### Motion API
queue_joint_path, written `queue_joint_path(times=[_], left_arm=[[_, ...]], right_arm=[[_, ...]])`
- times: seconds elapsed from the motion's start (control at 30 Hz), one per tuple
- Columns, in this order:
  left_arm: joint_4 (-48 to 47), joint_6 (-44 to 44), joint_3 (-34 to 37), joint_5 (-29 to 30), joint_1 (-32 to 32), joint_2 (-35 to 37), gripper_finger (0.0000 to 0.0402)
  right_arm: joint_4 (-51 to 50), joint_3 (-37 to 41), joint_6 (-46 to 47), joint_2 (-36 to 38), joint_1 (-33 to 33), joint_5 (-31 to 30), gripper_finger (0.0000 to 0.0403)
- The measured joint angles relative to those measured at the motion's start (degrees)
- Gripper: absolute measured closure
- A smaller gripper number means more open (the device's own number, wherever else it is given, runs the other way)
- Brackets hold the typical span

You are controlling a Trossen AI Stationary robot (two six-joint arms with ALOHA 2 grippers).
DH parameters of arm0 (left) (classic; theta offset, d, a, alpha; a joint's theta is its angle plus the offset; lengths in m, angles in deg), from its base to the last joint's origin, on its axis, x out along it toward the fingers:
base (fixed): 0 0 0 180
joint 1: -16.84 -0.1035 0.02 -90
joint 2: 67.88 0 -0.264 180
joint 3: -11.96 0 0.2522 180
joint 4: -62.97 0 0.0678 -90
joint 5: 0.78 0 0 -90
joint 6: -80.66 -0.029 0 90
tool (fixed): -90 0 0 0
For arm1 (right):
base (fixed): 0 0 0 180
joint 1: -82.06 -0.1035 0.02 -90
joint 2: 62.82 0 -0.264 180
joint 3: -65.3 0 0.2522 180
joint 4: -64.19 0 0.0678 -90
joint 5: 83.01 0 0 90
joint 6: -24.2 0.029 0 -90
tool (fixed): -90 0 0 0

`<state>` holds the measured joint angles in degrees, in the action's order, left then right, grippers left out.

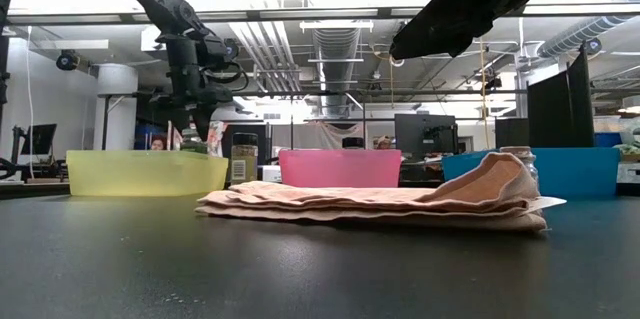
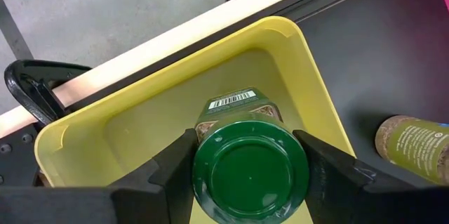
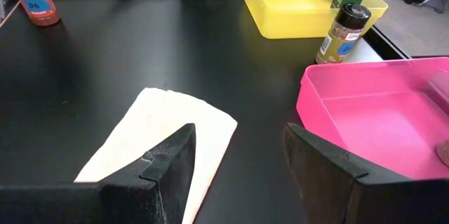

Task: Sort spices by type
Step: Put the left green seasoning bottle into the yellow bin

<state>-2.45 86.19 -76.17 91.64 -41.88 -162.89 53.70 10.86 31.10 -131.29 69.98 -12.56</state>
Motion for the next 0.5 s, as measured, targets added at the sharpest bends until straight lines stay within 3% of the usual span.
queue_joint_path(times=[0.5], left_arm=[[0.5,-0.1,0.0,-0.4,0.1,-3.0,0.0216]], right_arm=[[-1.4,0.0,0.2,0.0,0.0,0.0,0.0197]])
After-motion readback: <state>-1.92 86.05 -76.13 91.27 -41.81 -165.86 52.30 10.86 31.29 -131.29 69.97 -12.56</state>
